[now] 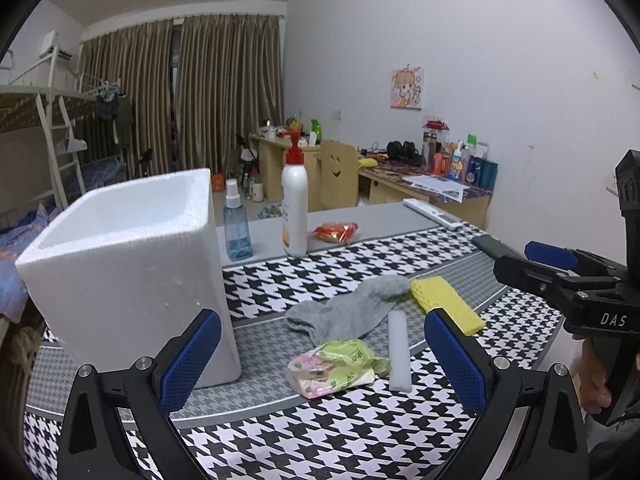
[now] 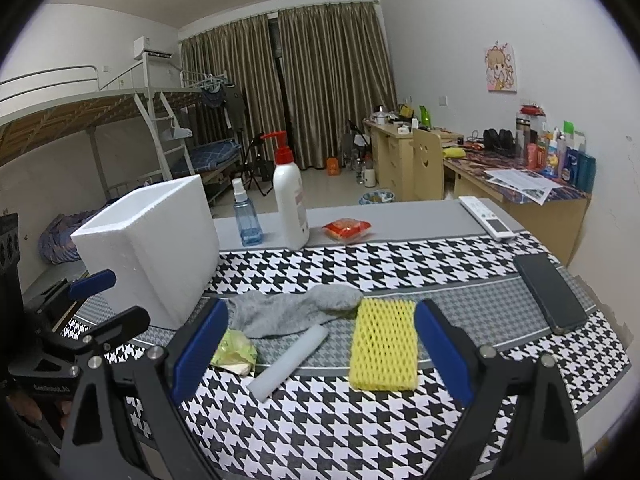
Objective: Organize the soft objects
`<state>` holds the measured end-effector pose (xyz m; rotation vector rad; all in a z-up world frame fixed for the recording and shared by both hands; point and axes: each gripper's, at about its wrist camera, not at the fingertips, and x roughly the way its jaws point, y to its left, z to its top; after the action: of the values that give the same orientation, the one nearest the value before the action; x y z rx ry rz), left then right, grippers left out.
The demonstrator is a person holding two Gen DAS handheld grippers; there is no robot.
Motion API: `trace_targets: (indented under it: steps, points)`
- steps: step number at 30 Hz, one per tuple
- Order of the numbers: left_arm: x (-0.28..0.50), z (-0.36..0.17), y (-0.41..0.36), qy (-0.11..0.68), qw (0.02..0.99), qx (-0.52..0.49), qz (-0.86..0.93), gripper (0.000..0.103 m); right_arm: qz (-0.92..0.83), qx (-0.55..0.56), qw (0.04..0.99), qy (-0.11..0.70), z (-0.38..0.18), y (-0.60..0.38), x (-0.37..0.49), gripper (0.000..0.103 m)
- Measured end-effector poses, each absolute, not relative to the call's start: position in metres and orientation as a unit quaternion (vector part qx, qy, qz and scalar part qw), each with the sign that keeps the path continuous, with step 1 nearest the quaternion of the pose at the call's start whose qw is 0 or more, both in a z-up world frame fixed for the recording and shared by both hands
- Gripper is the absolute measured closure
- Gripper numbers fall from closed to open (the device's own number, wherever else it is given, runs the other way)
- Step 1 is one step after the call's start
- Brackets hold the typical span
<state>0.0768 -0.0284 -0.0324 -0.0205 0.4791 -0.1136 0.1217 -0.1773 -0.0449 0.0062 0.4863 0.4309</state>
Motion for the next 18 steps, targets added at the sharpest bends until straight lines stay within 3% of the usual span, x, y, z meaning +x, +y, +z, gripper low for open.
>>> trace_targets:
  steps: [18]
  points:
    - [0.091, -0.053, -0.034, 0.273, 0.96, -0.013, -0.065, 0.001, 0.196, 0.005, 0.94, 0.278, -0.071, -0.182, 0.138, 0.007]
